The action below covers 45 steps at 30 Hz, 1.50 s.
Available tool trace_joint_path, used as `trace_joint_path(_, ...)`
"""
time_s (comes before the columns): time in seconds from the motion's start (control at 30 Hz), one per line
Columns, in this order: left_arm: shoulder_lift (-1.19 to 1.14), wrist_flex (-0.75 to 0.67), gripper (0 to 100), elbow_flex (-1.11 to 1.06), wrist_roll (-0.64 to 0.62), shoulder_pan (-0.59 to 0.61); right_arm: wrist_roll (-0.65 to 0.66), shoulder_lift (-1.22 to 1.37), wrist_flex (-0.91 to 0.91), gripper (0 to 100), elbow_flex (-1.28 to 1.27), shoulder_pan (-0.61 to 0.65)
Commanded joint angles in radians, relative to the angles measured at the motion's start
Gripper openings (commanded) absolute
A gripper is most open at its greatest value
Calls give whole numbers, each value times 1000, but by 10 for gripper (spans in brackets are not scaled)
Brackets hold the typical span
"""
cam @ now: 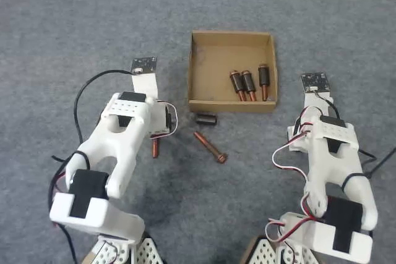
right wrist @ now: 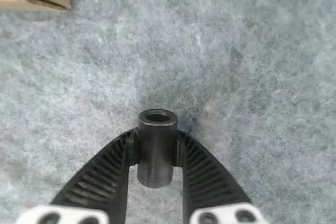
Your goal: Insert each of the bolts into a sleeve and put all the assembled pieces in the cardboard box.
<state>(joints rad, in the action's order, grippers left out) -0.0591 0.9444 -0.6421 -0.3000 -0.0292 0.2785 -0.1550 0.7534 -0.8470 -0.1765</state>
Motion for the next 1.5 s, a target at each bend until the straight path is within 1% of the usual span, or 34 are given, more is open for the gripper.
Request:
trace_joint_path(0.0,9,-29,98,47,-9,-3,-11,-5,-15,6,34,-2)
trace_joint_path(0.17,8,-31,97,48,-11,-3,-11,-5,-15,6,34,-2)
trace_joint_path(0.23,-20,-29,97,64,-34,-3,-11,-5,-15,6,34,-2)
trace_joint_path(0.3,-68,5,97,114,-58,17,-11,-5,-15,6,34,-2)
trace_joint_path(0.37,-135,46,97,177,-57,37,-11,-5,-15,6,34,-4)
trace_joint_path(0.5,-230,124,95,275,-55,40,-11,-5,-15,6,34,-4)
trace_joint_path(0.57,-238,132,61,285,-54,38,-11,-5,-15,6,34,-4)
trace_joint_path(0.63,-238,130,4,285,-44,32,-11,-5,-15,6,34,-4)
trace_joint_path(0.73,-238,132,11,285,-5,32,-11,-5,-15,6,34,-4)
trace_joint_path(0.97,-222,135,11,278,-3,31,-11,-5,-16,6,34,-4)
trace_joint_path(1.03,-181,120,11,239,-2,31,-11,-5,-16,6,34,-4)
trace_joint_path(1.13,-84,38,11,139,0,18,-12,-5,-18,6,34,-5)
trace_joint_path(1.3,114,-94,11,-22,101,12,-12,-7,-19,6,34,-5)
trace_joint_path(1.47,242,-178,12,-136,112,15,-12,-10,-21,6,34,-1)
